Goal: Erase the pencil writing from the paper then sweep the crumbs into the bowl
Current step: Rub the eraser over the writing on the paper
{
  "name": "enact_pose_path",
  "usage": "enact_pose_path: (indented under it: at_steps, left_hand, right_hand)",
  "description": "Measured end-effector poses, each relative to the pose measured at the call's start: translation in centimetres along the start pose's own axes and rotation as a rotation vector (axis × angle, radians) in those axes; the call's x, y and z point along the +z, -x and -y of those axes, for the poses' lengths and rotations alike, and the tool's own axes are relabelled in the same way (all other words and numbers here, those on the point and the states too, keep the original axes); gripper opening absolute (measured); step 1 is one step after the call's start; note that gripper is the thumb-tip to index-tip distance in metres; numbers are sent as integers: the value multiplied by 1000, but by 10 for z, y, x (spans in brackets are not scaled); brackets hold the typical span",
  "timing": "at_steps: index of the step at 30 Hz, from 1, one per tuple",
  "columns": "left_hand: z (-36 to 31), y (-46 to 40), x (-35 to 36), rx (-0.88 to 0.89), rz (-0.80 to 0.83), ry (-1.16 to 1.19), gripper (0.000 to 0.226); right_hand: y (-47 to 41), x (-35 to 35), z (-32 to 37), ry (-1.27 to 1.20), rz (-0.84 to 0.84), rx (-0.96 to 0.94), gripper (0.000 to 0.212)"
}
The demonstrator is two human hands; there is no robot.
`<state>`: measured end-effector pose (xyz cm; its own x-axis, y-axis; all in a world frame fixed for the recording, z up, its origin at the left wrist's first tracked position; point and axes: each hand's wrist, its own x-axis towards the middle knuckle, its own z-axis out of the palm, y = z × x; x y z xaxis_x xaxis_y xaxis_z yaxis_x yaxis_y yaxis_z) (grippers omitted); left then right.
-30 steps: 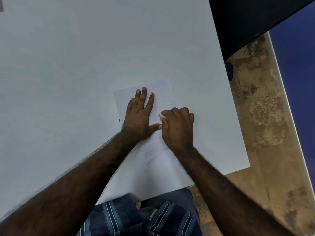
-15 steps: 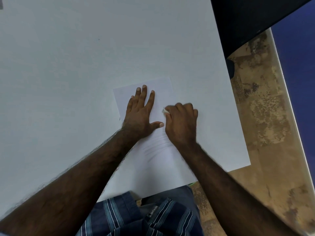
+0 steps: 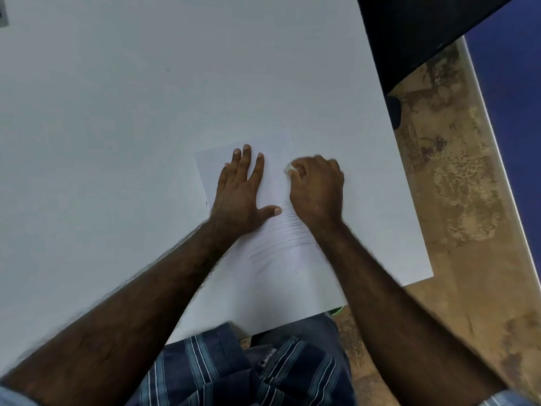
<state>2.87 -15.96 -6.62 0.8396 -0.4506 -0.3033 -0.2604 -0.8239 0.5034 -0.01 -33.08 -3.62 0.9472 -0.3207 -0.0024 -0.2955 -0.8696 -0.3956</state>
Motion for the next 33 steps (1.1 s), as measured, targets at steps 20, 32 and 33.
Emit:
enact_pose_path:
  at_steps: [20, 32, 33]
  left_hand:
    - [62, 113, -10, 92, 61, -148, 119]
    - [51, 108, -7, 32, 36, -142, 124]
    - [52, 108, -6, 20, 42, -131, 125]
  right_hand:
    - [60, 17, -12, -55, -82, -57, 10]
    - [112, 36, 45, -50, 121, -341, 18]
    - [112, 37, 44, -20, 132, -371, 19]
